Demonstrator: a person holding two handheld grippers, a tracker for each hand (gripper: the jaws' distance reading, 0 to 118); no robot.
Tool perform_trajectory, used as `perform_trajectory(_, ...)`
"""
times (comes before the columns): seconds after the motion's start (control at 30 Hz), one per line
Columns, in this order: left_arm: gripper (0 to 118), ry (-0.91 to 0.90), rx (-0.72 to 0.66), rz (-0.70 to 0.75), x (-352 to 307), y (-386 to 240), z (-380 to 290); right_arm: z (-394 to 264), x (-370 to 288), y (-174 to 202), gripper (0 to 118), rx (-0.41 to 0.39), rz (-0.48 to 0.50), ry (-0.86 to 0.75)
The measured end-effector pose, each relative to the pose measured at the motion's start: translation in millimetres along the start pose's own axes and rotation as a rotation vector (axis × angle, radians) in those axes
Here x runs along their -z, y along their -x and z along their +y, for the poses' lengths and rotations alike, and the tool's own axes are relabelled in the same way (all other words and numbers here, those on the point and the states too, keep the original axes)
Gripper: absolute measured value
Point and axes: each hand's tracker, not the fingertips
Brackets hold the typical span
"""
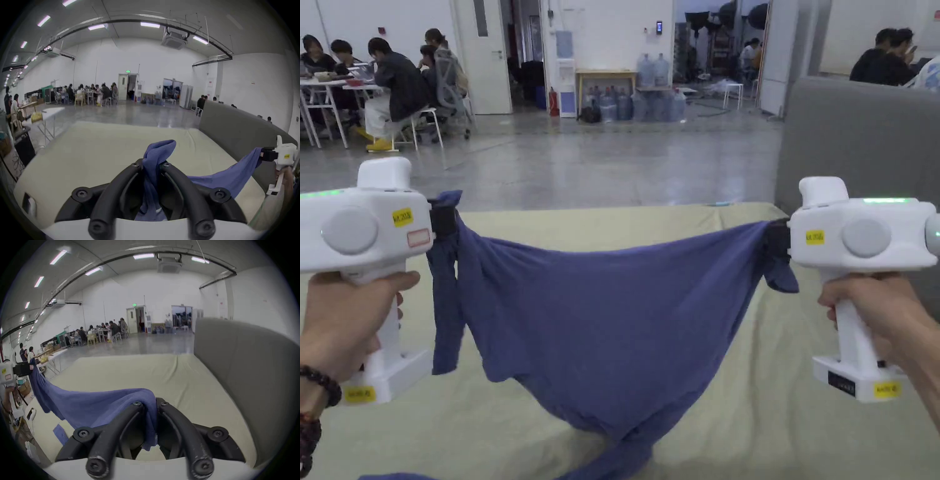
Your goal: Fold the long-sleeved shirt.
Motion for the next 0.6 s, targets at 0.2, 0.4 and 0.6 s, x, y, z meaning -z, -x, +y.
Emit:
perform_trajectory(0.2,8,-0.103,0.05,0.095,21.5,1.0,112.8,132.6,21.2,27.9,8,-0.108,-0.044,-0.112)
perform_trajectory(0.4,8,-0.149,0.042,0.105,24.1,-0.8,156.5,186.5,35.2,41.3,8,-0.125,-0.094,-0.154)
perform_trajectory(0.6,8,-0.035,0.058,0.093,63.0,1.0,94.4,123.1,90.7,26.8,8,-0.046,-0.093,-0.026)
